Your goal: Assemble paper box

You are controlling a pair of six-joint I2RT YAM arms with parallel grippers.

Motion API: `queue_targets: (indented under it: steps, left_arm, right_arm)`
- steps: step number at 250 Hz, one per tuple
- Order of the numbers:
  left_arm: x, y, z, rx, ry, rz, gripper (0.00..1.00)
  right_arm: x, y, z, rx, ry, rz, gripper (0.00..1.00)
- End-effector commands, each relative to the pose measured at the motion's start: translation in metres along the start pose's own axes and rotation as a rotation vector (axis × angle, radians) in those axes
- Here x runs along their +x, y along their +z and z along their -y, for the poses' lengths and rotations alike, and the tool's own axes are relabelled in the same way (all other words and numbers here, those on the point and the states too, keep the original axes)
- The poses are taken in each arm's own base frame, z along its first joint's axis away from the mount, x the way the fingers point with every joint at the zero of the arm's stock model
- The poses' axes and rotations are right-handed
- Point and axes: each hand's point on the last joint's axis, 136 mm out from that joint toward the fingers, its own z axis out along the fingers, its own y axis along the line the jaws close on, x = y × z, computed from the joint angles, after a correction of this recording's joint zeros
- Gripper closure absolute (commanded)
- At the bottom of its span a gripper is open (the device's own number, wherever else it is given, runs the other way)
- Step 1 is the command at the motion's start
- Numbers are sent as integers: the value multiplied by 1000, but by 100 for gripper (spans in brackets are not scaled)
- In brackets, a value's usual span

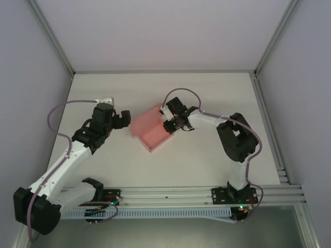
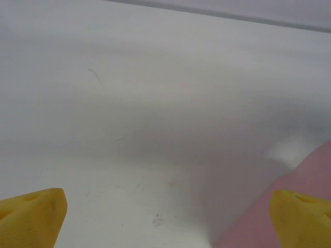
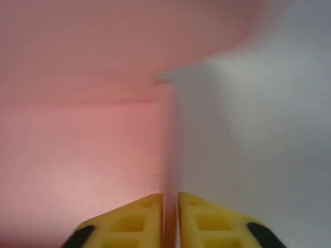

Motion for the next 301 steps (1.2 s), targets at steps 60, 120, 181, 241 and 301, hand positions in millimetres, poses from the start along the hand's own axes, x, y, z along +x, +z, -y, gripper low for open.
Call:
queue_targets:
  steps: [60,120,181,241,301]
  left_arm:
    - [-9,4,-13,-73,-86,36,0]
    - [1,18,15,73,8,-1,0]
    - [12,26,65,336,249,-39,0]
    - [19,51,93,457,541,-64,0]
    - [31,79,115,547,676,-212,5]
  right_arm:
    - [35,-36,45,387,425,22,100]
    - [42,-39,31,390,532,45,89]
    - [18,-84,36,422,445,164,48]
    - [-33,-136,30,380,-62,315,0]
    - [-45,-126,44,107,-310,214,12]
